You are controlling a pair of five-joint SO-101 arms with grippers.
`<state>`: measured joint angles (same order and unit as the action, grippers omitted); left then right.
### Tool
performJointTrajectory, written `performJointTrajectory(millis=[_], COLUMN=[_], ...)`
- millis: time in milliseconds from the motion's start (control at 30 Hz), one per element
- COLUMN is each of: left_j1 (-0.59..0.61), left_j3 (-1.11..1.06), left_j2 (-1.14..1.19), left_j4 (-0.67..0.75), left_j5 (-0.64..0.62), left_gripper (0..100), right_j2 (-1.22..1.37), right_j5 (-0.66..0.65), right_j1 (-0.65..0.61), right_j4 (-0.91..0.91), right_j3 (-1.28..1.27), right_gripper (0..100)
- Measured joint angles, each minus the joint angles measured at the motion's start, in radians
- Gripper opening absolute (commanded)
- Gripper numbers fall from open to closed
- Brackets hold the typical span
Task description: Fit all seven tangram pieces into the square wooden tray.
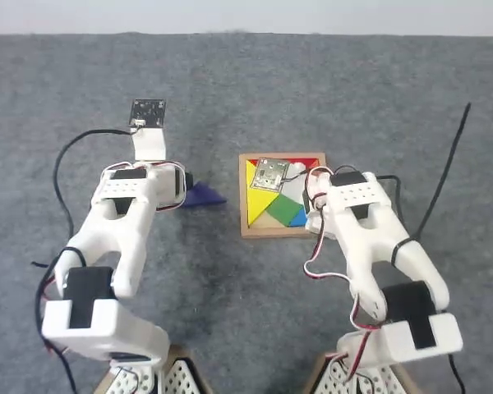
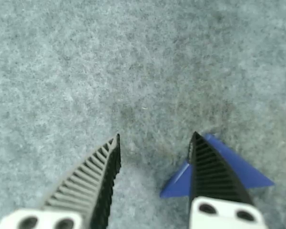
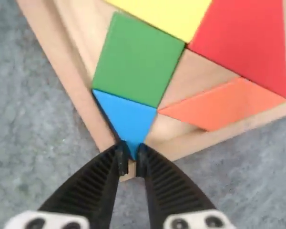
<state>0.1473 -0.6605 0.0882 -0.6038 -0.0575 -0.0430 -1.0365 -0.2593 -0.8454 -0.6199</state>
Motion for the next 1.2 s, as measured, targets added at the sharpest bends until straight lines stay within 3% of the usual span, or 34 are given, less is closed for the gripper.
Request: performJointTrajectory(millis=[300,467,833,1200], left_j1=[0.0,0.0,0.0,0.0], left_j3=[0.0,0.0,0.0,0.0], left_j2=[0.0,0.0,0.0,0.0], left_j4=[0.0,0.0,0.0,0.0], left_j5=[0.0,0.0,0.0,0.0], left_gripper=[22,22,22,22], right_j2=[-0.281,-0.293,0.028,0.189], right_j5=[0.009,0.009,-0.044,-0.02], right_j1=[-0.005,-0.006,-0.005,0.015], right_j4=[-0.054,-0.035,0.037,0.037], right_j3=[-0.034,-0.117,-0.055,0.124], right_gripper=[1.7,13.3,14.8,11.7])
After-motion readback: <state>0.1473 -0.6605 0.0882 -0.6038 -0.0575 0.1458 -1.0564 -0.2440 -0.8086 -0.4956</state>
